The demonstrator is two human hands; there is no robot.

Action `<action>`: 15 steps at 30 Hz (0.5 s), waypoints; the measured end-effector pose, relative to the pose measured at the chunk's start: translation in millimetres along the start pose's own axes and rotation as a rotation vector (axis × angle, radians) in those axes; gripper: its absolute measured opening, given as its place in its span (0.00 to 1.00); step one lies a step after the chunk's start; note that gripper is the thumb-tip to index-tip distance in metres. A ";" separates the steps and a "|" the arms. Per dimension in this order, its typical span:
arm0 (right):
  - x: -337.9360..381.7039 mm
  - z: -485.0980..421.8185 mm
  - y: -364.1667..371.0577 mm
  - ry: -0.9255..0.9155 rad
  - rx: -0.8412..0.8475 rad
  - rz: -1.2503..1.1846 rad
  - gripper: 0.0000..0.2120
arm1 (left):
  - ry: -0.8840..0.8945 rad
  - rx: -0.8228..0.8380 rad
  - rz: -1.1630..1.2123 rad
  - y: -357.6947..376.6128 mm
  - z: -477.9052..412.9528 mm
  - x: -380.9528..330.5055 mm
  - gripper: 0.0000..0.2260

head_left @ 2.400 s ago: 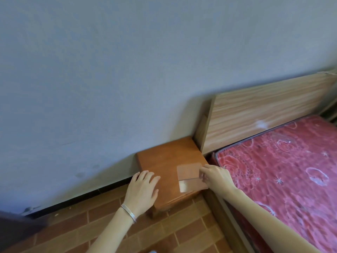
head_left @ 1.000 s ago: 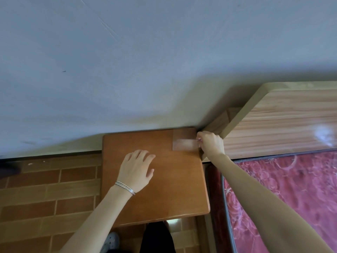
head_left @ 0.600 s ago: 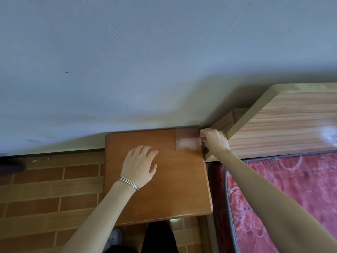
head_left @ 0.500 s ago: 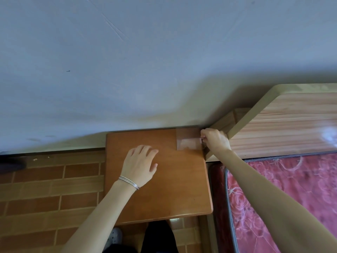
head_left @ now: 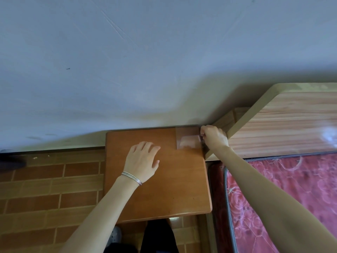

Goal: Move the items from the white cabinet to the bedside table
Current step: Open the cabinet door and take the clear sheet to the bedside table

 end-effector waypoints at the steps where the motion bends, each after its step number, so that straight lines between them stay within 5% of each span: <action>1: -0.4 1.1 0.8 0.005 -0.002 -0.004 0.08 | 0.003 0.001 -0.002 -0.3 -0.9 -1.1 0.19; 15: 6.7 46.5 -19.0 -0.082 0.037 -0.030 0.26 | 0.147 -0.014 -0.013 -35.3 -10.0 -28.2 0.19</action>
Point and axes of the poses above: each hand's wrist, its own z-axis away from the middle knuckle, its own y-axis out of the palm, x = y × z, the point moved 7 cm from there along -z, towards the middle knuckle, and after that the axes turned 7 degrees about -x, right-handed, at the moved point
